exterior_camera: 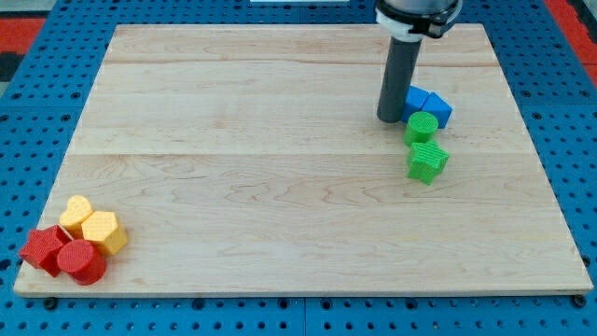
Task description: Move your arm towards the center left of the board
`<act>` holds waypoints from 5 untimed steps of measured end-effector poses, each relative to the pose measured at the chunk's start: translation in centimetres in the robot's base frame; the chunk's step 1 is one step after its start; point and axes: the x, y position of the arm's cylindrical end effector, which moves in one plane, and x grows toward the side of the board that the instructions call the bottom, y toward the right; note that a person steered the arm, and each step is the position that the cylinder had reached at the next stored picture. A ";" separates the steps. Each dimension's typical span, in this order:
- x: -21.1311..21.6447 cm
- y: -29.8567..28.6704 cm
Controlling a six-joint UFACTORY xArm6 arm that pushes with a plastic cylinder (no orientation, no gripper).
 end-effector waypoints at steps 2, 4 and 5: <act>-3.8 2.3; -2.2 -2.2; -1.3 -9.5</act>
